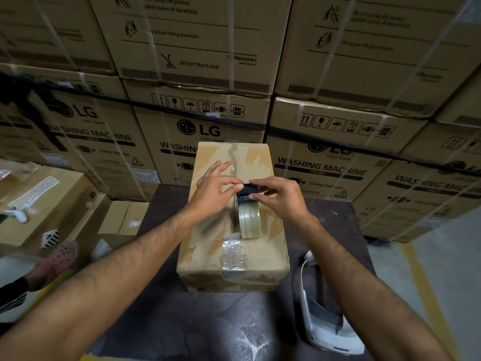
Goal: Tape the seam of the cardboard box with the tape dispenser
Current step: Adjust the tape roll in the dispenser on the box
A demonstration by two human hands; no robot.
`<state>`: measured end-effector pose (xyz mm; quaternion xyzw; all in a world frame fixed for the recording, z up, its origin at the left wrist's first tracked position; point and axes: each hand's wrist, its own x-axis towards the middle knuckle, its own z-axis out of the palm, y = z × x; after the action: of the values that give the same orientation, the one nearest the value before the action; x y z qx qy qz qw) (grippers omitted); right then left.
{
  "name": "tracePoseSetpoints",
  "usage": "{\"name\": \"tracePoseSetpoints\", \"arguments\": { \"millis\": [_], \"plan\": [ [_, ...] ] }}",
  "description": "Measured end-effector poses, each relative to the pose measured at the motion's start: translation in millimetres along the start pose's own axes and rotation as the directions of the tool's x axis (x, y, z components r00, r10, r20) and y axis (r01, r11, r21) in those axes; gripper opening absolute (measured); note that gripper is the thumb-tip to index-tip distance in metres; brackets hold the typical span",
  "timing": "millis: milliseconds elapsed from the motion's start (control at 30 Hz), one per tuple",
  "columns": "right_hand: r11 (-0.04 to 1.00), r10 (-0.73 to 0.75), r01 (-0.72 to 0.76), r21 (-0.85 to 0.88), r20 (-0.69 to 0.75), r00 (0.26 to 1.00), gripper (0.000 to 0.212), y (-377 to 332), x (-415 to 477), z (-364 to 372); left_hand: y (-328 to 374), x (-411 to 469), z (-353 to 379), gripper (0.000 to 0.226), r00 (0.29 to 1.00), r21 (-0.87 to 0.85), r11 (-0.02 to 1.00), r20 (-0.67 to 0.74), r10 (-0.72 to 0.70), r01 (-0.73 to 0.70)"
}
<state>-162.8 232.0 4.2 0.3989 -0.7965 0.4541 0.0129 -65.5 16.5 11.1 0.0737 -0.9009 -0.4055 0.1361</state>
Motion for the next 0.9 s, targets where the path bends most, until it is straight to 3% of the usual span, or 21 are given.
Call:
{"name": "tracePoseSetpoints", "arguments": {
  "millis": [167, 267, 467, 567, 767, 900],
  "plan": [
    [0.990, -0.067, 0.068, -0.124, 0.007, 0.998, 0.038, 2, 3, -6, 1, 2, 2, 0.012, 1.000, -0.001, 1.000, 0.014, -0.015, 0.015],
    [0.953, -0.189, 0.180, -0.244, -0.010, 0.982, 0.031, 1, 2, -7, 0, 2, 4, 0.015, 0.999, -0.010, 0.999, 0.042, -0.031, 0.032],
    [0.903, -0.278, 0.257, -0.344, -0.011, 0.961, 0.024, 0, 4, -10, 1, -1, 3, 0.047, 0.992, -0.040, 0.999, 0.122, -0.027, 0.032],
    [0.933, -0.223, 0.206, -0.295, -0.025, 0.975, 0.027, -2, 1, -10, -4, 0, 4, 0.048, 0.994, -0.024, 1.000, 0.110, 0.000, 0.002],
    [0.998, 0.049, -0.047, 0.037, -0.036, 0.998, 0.055, 3, -15, -5, -10, 6, 6, 0.045, 0.996, 0.002, 1.000, 0.088, -0.011, 0.011],
    [0.985, 0.117, -0.105, 0.140, -0.082, 0.990, 0.051, 2, -25, 6, -12, 6, 6, 0.045, 0.996, 0.003, 1.000, 0.083, -0.019, 0.019]
  ]
}}
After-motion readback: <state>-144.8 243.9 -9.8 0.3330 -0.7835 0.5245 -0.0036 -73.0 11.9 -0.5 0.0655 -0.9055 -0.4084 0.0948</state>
